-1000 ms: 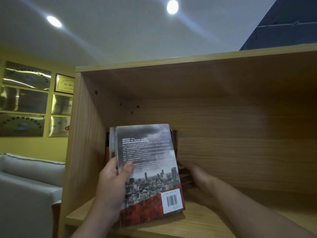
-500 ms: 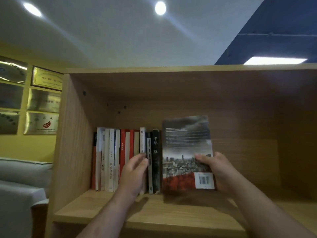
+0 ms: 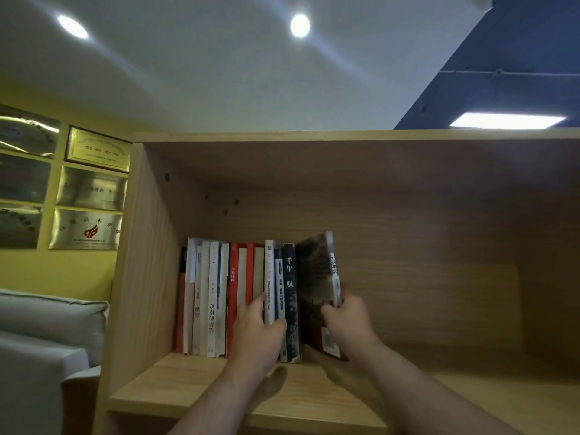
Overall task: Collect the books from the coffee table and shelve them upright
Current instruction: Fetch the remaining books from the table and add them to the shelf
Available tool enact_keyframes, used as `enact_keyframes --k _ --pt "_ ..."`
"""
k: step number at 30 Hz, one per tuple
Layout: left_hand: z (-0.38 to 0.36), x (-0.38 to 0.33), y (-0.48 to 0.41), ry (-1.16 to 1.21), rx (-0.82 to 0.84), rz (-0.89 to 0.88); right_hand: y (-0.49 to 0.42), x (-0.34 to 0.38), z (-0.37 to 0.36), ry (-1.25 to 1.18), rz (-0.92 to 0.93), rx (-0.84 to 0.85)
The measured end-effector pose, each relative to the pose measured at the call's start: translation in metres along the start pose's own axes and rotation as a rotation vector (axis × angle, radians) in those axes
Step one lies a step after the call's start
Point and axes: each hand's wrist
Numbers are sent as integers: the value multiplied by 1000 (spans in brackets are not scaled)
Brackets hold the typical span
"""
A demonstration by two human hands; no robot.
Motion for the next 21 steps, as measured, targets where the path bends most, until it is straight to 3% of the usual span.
enact_keyframes --k 11,19,21 --pt "-1 14 -12 128 16 18 5 -13 -14 -133 -90 478" --pt "-2 13 -19 16 -31 5 -11 -16 -31 -120 -40 396" --pt "9 -2 -27 -148 -57 -97 -12 -20 -30 -53 23 345"
Point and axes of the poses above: each hand's wrist, its own y-axis away from the middle knuckle, its own z-axis out of the back of the hand, x = y × z, and after that the axes turned 7 degrees about -x, right-handed
